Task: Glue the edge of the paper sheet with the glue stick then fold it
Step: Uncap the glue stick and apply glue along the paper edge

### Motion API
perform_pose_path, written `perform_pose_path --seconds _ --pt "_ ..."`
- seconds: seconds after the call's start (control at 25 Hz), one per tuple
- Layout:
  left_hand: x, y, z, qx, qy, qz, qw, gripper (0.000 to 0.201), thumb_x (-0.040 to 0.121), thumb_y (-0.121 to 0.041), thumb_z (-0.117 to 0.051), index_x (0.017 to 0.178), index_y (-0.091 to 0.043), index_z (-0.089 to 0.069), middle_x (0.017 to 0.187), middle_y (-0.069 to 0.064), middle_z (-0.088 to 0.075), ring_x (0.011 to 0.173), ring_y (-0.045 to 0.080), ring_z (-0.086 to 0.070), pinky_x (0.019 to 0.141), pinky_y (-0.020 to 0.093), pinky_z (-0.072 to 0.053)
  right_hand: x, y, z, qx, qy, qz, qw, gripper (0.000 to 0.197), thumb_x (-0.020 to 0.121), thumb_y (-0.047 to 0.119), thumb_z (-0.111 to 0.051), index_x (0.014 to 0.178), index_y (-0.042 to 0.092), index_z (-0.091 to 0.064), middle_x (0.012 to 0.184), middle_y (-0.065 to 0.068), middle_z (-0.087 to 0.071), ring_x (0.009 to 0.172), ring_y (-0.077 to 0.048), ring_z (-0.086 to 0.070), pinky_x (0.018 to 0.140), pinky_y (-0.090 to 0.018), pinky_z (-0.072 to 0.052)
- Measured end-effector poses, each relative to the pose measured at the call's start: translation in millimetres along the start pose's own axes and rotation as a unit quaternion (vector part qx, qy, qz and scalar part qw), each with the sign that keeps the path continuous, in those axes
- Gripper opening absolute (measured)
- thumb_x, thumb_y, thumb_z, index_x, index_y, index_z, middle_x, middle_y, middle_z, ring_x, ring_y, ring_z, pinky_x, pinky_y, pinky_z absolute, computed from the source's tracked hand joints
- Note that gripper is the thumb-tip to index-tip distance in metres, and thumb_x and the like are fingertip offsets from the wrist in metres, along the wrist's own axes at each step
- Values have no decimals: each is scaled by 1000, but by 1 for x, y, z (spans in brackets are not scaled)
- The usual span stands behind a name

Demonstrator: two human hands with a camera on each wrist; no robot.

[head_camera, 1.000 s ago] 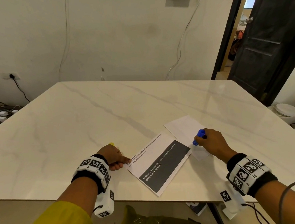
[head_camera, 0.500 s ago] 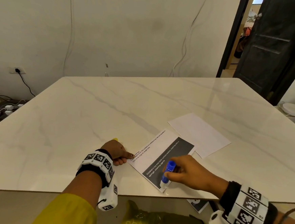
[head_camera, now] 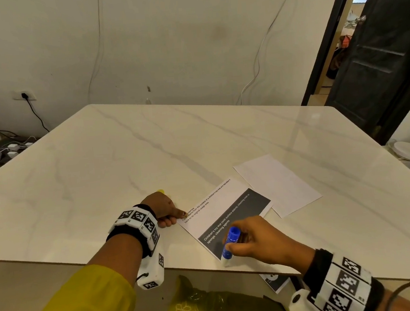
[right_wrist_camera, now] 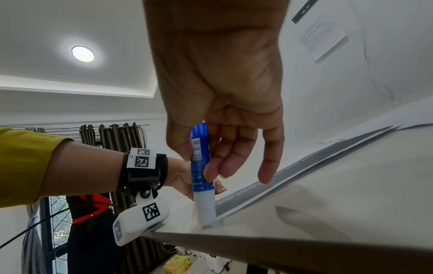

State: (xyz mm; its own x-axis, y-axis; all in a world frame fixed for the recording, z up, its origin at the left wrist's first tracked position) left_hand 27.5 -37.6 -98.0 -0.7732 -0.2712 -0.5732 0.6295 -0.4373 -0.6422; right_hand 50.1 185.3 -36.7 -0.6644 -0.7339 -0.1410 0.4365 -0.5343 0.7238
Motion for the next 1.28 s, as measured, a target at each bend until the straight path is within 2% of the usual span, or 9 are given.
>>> perform_pose_path --seconds 0.24,0.56,0.72,0.92,1.08,1.2,1.28 --pt "1 2 1 -14 -5 3 1000 32 68 -17 -80 59 -7 -52 49 9 -59 37 15 -49 38 19 -41 4 -12 15 0 -27 -26 999 16 81 29 -63 86 15 -60 78 -5 -58 71 -14 -52 72 -24 -46" --pt "1 2 1 -20 -5 1 1000 31 69 -17 -80 64 -6 -51 51 9 -60 38 15 -49 38 19 -41 5 -28 30 -1 -54 -53 997 23 81 24 -63 95 5 -64 80 -6 -58 76 -15 -53 73 -22 -45" --pt "0 1 1 -10 -6 2 1000 29 70 -18 -79 62 -6 -54 50 9 -60 37 14 -49 38 19 -41 7 -34 38 3 -75 -60 995 13 82 23 -63 88 13 -60 82 -7 -61 78 -17 -57 77 -24 -46" --pt "-2 0 1 -3 -8 3 1000 31 70 -19 -79 61 -7 -52 53 9 -59 36 13 -49 37 18 -41 7 -42 47 -7 -90 -72 993 12 82 23 -63 88 13 -59 83 -8 -61 78 -18 -57 75 -22 -45" --pt "-2 -1 0 -2 -6 2 1000 30 71 -19 -78 62 -6 -52 53 9 -59 37 13 -49 37 18 -41 8 -50 55 -13 -116 -85 990 14 83 26 -63 89 14 -58 83 -6 -60 77 -18 -56 77 -27 -46" --pt "-2 0 1 -2 -7 3 1000 31 70 -20 -79 61 -7 -52 52 9 -59 37 13 -49 37 18 -42 9 -54 59 -15 -128 -92 987 18 83 25 -62 93 11 -60 84 -8 -61 78 -19 -56 78 -29 -47" --pt "-2 0 1 0 -9 2 1000 32 69 -20 -79 59 -7 -52 50 8 -59 37 13 -49 38 19 -42 9 -55 63 -19 -135 -96 986 15 84 25 -62 90 11 -58 84 -9 -60 77 -19 -55 78 -29 -46"
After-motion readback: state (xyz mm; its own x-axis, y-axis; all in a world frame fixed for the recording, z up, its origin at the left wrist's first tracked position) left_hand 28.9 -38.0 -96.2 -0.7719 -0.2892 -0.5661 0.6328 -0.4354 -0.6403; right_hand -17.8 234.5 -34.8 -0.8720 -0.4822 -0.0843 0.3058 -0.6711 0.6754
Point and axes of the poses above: each hand's wrist, its own x-axis towards the middle knuckle, its own z-axis out of the back of the hand, y = z × x, the point moved 9 cm from there along x, towards the middle knuckle
